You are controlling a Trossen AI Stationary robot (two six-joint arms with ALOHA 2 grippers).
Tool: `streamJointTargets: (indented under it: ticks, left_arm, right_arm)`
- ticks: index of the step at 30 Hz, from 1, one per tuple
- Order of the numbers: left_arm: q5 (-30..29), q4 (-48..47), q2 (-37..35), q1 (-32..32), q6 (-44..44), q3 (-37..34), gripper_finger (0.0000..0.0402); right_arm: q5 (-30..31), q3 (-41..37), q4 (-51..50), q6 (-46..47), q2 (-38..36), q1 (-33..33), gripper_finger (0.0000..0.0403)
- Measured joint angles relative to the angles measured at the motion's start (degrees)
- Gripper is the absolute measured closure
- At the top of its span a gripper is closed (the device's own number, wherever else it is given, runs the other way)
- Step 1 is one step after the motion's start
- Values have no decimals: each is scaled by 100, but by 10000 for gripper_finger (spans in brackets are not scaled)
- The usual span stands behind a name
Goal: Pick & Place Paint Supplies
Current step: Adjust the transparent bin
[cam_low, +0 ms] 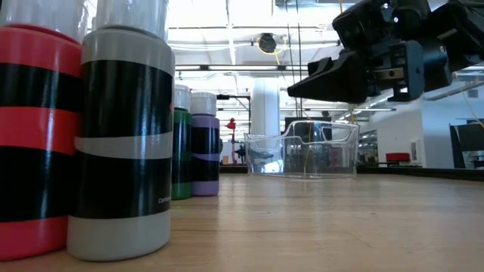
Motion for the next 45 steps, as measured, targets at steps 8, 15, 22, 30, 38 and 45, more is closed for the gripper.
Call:
streamJointTargets:
  ticks: [8, 15, 22, 30, 38, 45]
  left_arm:
    - [-3, 574, 26, 39, 102, -520, 401]
    - [-310, 613, 28, 37, 165, -536, 397]
    - [-307, 691, 30, 37, 215, -536, 395]
    - [-145, 752, 30, 37, 613, -547, 389]
    - [-144, 829, 30, 37, 727, -547, 398]
    - [-138, 748, 30, 37, 623, -547, 384]
  right_arm:
    - [180, 194, -424, 105, 0, -202, 371]
    - [1786, 1619, -3517, 368, 0, -229, 371]
    - [1956, 3729, -7594, 657, 2, -320, 326]
    - [1758, 4555, -10080, 31, 0, -408, 225]
    - [1128, 4557, -10253, -236, 0, -1084, 218]
    - [1081, 4551, -10878, -250, 0, -1556, 216]
